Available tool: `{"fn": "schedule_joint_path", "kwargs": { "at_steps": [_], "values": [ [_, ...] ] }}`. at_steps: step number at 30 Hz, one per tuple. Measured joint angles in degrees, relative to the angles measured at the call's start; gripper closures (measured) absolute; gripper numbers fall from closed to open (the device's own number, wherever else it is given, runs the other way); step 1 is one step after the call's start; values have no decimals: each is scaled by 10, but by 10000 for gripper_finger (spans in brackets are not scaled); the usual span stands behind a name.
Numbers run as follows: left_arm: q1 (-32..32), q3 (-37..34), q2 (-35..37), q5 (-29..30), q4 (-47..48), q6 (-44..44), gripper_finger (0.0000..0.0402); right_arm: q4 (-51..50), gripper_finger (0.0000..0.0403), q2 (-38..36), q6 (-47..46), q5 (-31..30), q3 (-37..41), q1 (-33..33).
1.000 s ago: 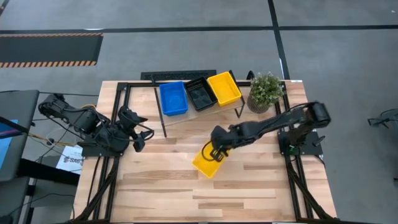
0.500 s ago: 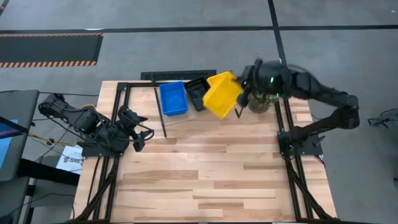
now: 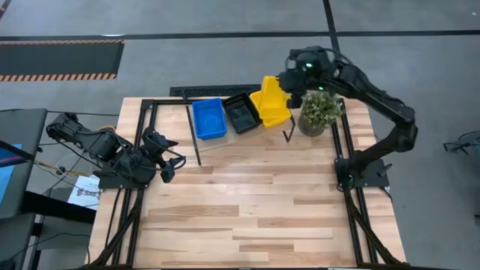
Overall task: Stack baskets on shelf by color
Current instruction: Stack the yellow bin on the yellow bins on the shelf
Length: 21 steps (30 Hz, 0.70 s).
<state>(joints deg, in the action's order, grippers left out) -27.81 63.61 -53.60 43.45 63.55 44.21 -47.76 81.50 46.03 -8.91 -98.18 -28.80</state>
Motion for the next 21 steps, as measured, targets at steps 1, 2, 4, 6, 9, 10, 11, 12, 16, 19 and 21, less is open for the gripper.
{"fn": "schedule_joint_path", "kwargs": {
  "at_steps": [1,2,4,6,9,10,11,12,16,19,21],
  "values": [
    [0,0,0,1,0,0,136,-12,394,13,8,0,-6,-5],
    [0,0,0,1,0,0,136,-22,391,24,15,0,-12,-10],
    [0,0,0,1,0,0,136,-40,384,46,27,0,-27,-17],
    [0,0,0,1,0,0,136,-59,382,62,43,0,-43,-26],
    [0,0,0,2,0,0,136,-78,388,86,61,0,-68,-32],
    [0,0,0,4,0,0,136,-84,391,93,64,0,-76,-33],
    [0,0,0,5,0,0,136,-88,393,99,65,0,-86,-33],
    [0,0,0,5,0,0,136,-90,394,104,65,0,-96,-33],
    [0,0,0,5,0,0,136,-128,382,123,68,0,-127,-32],
    [0,0,0,5,0,0,136,-140,358,128,70,-1,-132,-32],
    [0,0,0,5,0,0,136,-134,343,125,70,-2,-133,-30]
  ]
}}
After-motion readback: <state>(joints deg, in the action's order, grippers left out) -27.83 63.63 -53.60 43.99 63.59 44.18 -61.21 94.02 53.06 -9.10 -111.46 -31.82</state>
